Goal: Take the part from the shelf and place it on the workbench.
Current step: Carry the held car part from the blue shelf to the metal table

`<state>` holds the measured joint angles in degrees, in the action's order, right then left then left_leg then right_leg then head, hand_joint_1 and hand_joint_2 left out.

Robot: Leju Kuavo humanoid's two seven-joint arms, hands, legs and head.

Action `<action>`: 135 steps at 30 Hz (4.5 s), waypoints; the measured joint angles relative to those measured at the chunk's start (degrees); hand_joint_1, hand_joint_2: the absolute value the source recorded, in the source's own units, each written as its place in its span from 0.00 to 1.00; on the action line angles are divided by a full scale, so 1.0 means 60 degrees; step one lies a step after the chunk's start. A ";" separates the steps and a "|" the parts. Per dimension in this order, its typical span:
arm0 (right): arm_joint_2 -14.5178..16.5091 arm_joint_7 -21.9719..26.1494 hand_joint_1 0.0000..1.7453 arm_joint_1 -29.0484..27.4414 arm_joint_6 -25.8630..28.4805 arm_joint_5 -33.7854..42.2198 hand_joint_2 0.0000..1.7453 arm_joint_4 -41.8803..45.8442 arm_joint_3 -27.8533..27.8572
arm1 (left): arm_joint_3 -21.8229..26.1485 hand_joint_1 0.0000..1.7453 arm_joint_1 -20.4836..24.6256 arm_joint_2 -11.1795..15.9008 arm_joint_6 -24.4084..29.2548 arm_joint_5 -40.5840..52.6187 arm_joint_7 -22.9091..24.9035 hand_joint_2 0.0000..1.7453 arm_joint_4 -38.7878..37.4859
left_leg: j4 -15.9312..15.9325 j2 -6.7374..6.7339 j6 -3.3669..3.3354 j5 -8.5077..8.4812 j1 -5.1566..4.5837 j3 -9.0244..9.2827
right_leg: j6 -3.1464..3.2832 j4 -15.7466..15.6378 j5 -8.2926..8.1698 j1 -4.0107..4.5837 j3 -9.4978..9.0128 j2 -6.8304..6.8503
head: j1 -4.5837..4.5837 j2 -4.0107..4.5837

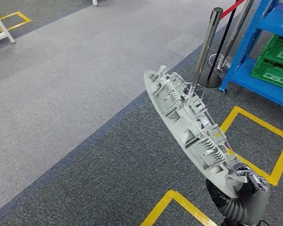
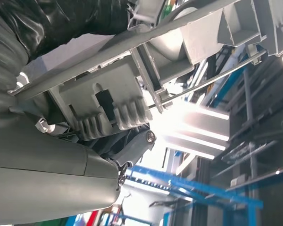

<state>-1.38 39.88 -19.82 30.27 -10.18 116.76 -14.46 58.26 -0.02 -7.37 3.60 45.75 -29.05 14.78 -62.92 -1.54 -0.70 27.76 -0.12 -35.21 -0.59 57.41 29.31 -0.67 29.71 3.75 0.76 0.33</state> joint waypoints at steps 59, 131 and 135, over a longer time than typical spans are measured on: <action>0.0301 -0.0003 1.00 0.0791 -0.1212 -0.0430 1.00 -0.0643 0.0168 | -0.0723 0.00 0.0050 0.0020 0.0191 0.1787 0.1776 1.00 -0.0252 | -0.1480 0.0340 0.0152 0.0594 0.0091 -0.0872 | 0.0020 0.0009 -0.0015 -0.0020 0.0101 -0.0175 | -0.0009 0.0000; 0.0474 -0.0673 1.00 0.3558 -0.2232 -0.1537 1.00 -0.3027 -0.3561 | -0.0410 0.00 0.0236 0.0271 0.0063 0.2807 0.1740 1.00 -0.0260 | 0.0846 0.0280 -0.0243 -0.0132 0.0090 0.0274 | -0.0405 0.1422 0.0883 -0.0002 0.0792 -0.0457 | -0.0103 0.0000; 0.0470 -0.0719 1.00 0.3619 -0.2251 -0.1551 1.00 -0.3231 -0.3694 | -0.0406 0.00 0.0243 0.0292 0.0055 0.2839 0.1752 1.00 -0.0260 | 0.0833 0.0692 -0.0296 -0.0101 0.0050 0.0316 | -0.0355 0.2698 0.0934 0.0017 0.1685 -0.0631 | -0.0139 -0.0001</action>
<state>1.44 35.57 1.89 16.76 -19.48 97.37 -36.62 55.82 1.44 -5.61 3.93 62.79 -18.53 13.22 -57.93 2.62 -2.48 27.15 0.18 -33.31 -2.72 73.60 34.92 -0.57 39.82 -0.03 -0.08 0.32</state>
